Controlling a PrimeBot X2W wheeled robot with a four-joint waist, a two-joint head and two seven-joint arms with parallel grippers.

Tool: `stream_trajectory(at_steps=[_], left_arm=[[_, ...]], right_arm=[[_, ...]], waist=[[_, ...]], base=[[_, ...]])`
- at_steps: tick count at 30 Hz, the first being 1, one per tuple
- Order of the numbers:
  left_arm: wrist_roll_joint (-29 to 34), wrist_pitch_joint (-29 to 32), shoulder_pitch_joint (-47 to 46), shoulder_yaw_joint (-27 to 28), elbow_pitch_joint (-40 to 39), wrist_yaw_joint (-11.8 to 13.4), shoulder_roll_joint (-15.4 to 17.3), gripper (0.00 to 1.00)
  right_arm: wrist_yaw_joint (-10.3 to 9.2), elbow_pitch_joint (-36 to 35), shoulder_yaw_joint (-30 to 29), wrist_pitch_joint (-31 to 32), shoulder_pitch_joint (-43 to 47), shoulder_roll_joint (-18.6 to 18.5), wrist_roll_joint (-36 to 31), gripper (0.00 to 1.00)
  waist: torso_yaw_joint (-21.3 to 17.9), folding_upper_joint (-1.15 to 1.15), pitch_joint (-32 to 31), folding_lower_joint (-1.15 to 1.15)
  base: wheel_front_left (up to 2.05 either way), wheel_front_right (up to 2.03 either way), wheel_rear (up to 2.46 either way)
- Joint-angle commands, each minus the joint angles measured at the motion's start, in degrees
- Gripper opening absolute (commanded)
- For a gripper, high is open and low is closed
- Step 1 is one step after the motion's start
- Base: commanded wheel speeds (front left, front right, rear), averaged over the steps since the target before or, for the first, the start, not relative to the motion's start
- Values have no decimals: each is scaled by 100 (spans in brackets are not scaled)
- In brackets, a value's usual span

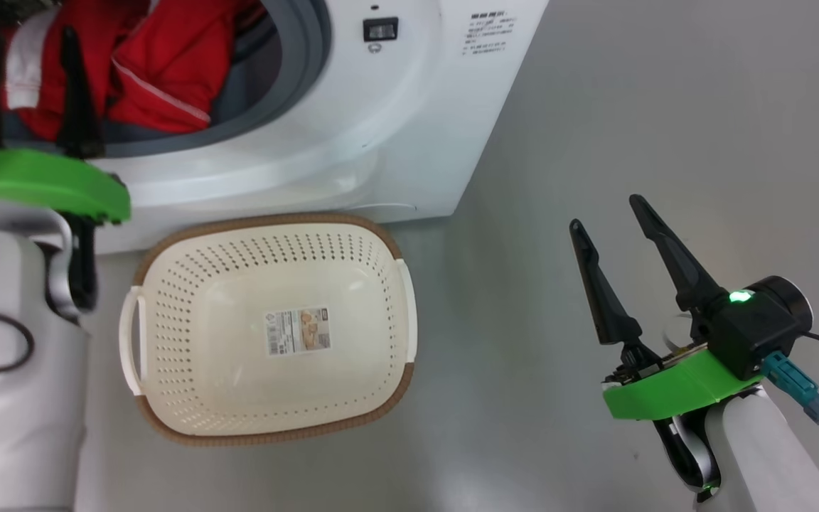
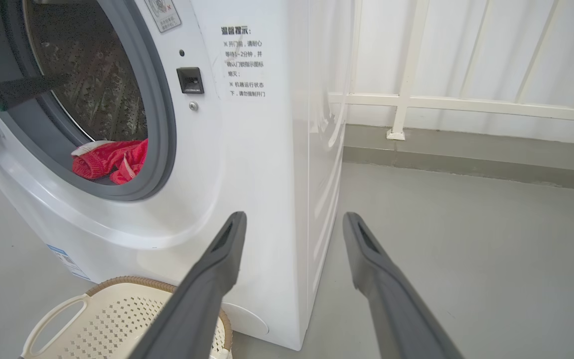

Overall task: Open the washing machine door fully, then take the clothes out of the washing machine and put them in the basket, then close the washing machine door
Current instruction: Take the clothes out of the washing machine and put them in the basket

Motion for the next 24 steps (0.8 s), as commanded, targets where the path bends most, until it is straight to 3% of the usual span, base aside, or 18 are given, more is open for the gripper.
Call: stream_trajectory(at_steps=[1, 7, 17, 24], left_arm=[[54, -44, -188, 139, -11, -2, 291, 100], [243, 261, -806, -37, 841, 65, 531, 100], [834, 908, -1457, -509, 1842, 566, 866, 100], [1106, 1044, -1668, -729, 2155, 860, 1043, 100]], right_arm=[[35, -111, 142, -37, -69, 11, 50, 100], [35, -15, 212, -37, -191, 45, 51, 100], [35, 109, 364, -37, -323, 96, 117, 100], [35, 191, 422, -37, -342, 113, 172, 100]], waist=[[-73, 0, 184, 0], [-176, 0, 369, 0], [-369, 0, 535, 0], [-441, 0, 593, 0]], base=[[0, 0, 0], [0, 0, 0], [0, 0, 0], [0, 0, 0]])
